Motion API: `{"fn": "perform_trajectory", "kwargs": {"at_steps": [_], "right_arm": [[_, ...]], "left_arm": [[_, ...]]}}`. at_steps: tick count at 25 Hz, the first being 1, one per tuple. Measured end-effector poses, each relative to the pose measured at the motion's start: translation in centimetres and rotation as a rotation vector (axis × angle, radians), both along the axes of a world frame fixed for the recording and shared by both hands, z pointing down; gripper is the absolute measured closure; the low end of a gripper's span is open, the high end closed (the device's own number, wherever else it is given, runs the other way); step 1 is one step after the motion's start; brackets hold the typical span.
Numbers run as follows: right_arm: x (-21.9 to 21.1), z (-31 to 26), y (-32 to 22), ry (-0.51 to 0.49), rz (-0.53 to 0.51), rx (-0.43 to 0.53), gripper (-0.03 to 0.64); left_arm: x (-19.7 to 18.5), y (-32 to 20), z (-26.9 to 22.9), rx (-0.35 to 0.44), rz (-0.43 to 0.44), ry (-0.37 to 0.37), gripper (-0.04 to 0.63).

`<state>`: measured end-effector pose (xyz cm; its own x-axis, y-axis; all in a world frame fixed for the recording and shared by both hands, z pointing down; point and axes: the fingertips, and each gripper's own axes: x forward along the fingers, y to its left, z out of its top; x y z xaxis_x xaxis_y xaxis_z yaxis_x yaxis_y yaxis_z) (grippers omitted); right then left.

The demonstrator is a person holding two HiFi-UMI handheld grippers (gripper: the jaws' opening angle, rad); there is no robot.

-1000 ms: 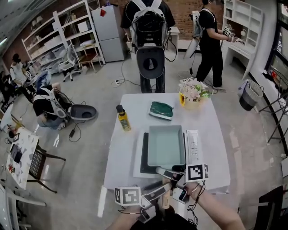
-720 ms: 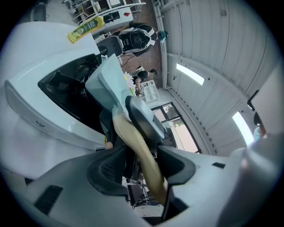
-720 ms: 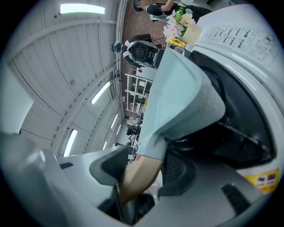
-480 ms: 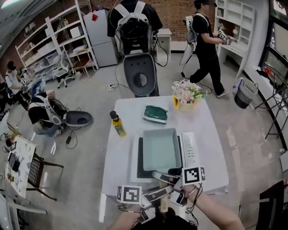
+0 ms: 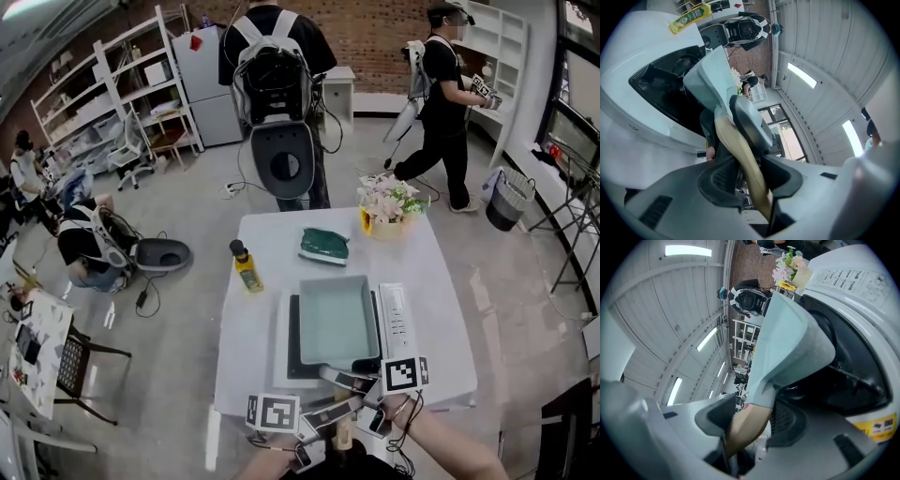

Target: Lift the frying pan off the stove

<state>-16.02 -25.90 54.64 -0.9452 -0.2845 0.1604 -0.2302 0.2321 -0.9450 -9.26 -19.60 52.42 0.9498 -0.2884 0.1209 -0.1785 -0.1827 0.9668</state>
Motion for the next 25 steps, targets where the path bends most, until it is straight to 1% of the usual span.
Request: {"fn": "perform_trajectory", "kwargs": {"at_steps": [7, 13, 18, 21, 25], "right_arm": [[0.2, -0.1, 0.2, 0.002, 0.006, 0.017, 0.411], [0.3, -1.8, 0.3, -0.024, 0.025, 0.056, 0.414], [0.7, -3.9, -0.2, -0.038, 0.033, 0.131, 0.414], [0.7, -5.7, -0.4, -0.058, 0.033, 0.183, 0.414], [1.1, -7.1, -0.3, -0.043, 0.042, 0.222, 0.414]], "left_arm": [[0.3, 0.4, -0.1, 0.03, 0.027, -0.027, 0.451], [0.3, 0.6, -1.4, 0.085, 0.036, -0.043, 0.451], [0.7, 0.3, -2.7, 0.155, 0.05, -0.07, 0.451], [0.9, 0.2, -3.8, 0.193, 0.048, -0.073, 0.451], [0.9, 0.4, -4.8, 0.235, 0.055, -0.072, 0.451]]}}
